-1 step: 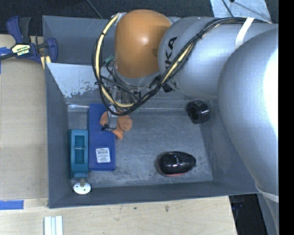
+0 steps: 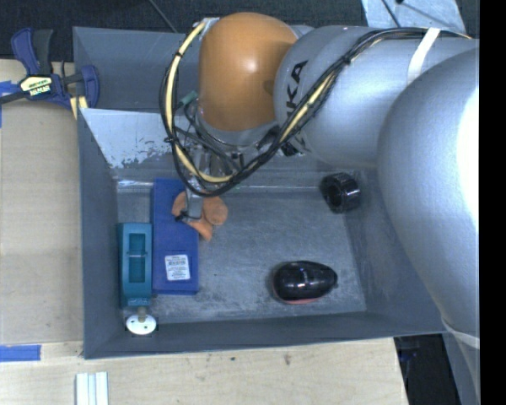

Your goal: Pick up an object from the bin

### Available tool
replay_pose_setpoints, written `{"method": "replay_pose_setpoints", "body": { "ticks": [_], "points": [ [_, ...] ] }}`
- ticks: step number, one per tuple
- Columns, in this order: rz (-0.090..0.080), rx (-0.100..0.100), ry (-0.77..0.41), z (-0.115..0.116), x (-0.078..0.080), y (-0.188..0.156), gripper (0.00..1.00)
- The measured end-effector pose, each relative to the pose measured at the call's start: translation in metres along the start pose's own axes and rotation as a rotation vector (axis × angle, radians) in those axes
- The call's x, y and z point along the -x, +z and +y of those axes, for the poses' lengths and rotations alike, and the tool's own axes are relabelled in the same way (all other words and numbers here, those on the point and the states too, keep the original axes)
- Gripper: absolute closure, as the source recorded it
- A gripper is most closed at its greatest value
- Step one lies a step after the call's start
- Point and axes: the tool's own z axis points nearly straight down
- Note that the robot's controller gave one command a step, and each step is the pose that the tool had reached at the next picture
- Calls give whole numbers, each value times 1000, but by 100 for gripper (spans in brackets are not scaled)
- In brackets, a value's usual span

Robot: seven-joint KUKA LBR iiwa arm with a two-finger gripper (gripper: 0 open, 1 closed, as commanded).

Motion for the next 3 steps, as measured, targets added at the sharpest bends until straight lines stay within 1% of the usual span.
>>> {"method": "replay_pose_setpoints", "body": {
  "ticks": [1, 2, 3],
  "points": [
    [-8, 2, -87, -11, -5, 24, 0],
    [-3, 1, -205, -43, -2, 83, 0],
    [3, -9, -229, -38, 1, 90, 100]
  ]
}}
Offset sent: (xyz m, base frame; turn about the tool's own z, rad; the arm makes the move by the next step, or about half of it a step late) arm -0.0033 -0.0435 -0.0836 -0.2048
